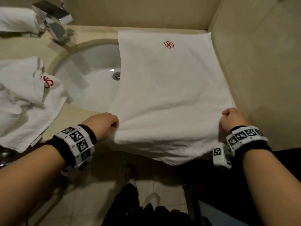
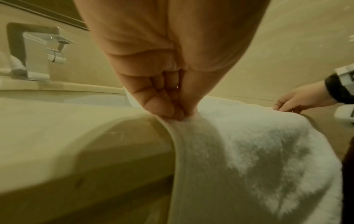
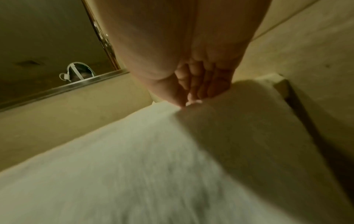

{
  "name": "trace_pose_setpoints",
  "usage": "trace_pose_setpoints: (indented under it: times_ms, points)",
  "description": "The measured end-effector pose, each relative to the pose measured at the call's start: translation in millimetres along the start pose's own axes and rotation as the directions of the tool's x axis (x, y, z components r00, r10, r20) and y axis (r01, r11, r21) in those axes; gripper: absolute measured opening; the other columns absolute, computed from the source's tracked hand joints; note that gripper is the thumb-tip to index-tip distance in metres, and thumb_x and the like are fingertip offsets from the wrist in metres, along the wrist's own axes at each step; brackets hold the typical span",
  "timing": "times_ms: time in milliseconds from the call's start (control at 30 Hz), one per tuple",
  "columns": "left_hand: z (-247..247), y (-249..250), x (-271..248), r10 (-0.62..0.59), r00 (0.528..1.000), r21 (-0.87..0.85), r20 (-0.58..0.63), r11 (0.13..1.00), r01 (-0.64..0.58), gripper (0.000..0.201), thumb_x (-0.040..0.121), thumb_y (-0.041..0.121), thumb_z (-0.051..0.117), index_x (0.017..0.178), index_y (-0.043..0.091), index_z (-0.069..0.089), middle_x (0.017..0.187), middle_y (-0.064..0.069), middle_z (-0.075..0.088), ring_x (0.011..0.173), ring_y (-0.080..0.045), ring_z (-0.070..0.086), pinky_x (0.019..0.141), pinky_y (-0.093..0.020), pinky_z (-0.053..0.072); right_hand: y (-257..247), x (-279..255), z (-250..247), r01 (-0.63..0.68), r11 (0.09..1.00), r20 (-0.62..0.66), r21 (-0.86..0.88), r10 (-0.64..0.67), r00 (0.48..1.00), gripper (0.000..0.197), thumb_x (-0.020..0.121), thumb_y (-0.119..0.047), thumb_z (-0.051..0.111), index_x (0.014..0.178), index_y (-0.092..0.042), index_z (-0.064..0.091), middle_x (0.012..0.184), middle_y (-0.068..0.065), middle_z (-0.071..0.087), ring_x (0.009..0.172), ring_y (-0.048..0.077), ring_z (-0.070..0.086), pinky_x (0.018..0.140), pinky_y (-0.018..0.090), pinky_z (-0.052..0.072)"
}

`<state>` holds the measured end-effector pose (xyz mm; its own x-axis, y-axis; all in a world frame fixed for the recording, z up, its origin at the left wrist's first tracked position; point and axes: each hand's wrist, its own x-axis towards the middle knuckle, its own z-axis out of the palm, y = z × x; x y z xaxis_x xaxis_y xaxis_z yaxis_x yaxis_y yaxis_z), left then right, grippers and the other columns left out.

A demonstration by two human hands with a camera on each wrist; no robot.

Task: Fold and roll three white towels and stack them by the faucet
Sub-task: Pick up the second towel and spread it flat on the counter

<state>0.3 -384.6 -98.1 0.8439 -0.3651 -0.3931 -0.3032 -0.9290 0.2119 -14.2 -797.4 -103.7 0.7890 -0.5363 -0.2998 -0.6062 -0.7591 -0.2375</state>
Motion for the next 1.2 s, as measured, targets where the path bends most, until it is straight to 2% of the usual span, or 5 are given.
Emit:
trace_pose_setpoints:
  times_ms: [300, 533, 767, 933, 1200]
  points:
    - [-88, -31, 111, -0.221, 0.972, -0.506, -0.079, 0.849, 0.152, 0.026, 0.085, 0.022, 0.061, 0.107, 0.01, 0.058, 0.102, -0.008, 0.06, 0.089, -0.022, 0.056, 0.083, -0.03, 0.043, -92, 70, -42, 0.27, 0.961, -0.024, 0.053, -0.27, 0.963, 0.021, 0.089, -0.016, 0.047, 0.103, -0.008, 0.061, 0.109, 0.016, 0.064, 0.098, 0.033, 0.057, 0.083, 0.034, 0.043]
    - [-110, -78, 250, -0.396, 0.907, -0.758, 0.14, 0.547, 0.356, 0.052, 0.084, 0.021, 0.063, 0.129, 0.001, 0.044, 0.119, -0.016, 0.055, 0.111, -0.032, 0.054, 0.102, -0.045, 0.042, -158, 184, -43, 0.306, 0.952, 0.011, -0.002, -0.306, 0.952, 0.025, 0.088, -0.019, 0.052, 0.112, -0.013, 0.056, 0.114, 0.012, 0.057, 0.093, 0.027, 0.057, 0.08, 0.031, 0.043]
    - [-98, -85, 304, -0.351, 0.89, -0.898, 0.29, 0.222, 0.38, 0.013, 0.093, 0.015, 0.047, 0.087, 0.008, 0.056, 0.08, -0.011, 0.059, 0.059, -0.017, 0.061, 0.062, -0.026, 0.052, -164, 240, -36, 0.13, 0.991, -0.02, -0.029, -0.131, 0.991, 0.016, 0.09, -0.011, 0.049, 0.102, -0.003, 0.056, 0.111, 0.021, 0.059, 0.101, 0.036, 0.054, 0.082, 0.035, 0.04]
    - [-114, -116, 299, -0.375, 0.896, -0.944, 0.237, 0.128, 0.303, 0.014, 0.092, 0.016, 0.05, 0.082, 0.015, 0.06, 0.072, -0.001, 0.068, 0.051, -0.003, 0.064, 0.051, -0.014, 0.054, -172, 256, -40, 0.125, 0.991, 0.0, -0.037, -0.125, 0.992, 0.016, 0.089, -0.013, 0.054, 0.1, -0.003, 0.056, 0.11, 0.021, 0.06, 0.103, 0.037, 0.053, 0.085, 0.036, 0.04]
    - [-115, -116, 302, -0.365, 0.902, -0.929, 0.233, 0.192, 0.317, 0.015, 0.09, 0.017, 0.053, 0.077, 0.016, 0.059, 0.079, -0.005, 0.061, 0.068, -0.016, 0.056, 0.058, -0.016, 0.054, -179, 274, -43, 0.145, 0.989, 0.0, -0.021, -0.145, 0.989, 0.017, 0.089, -0.01, 0.053, 0.103, 0.0, 0.054, 0.11, 0.023, 0.061, 0.102, 0.038, 0.054, 0.085, 0.036, 0.04]
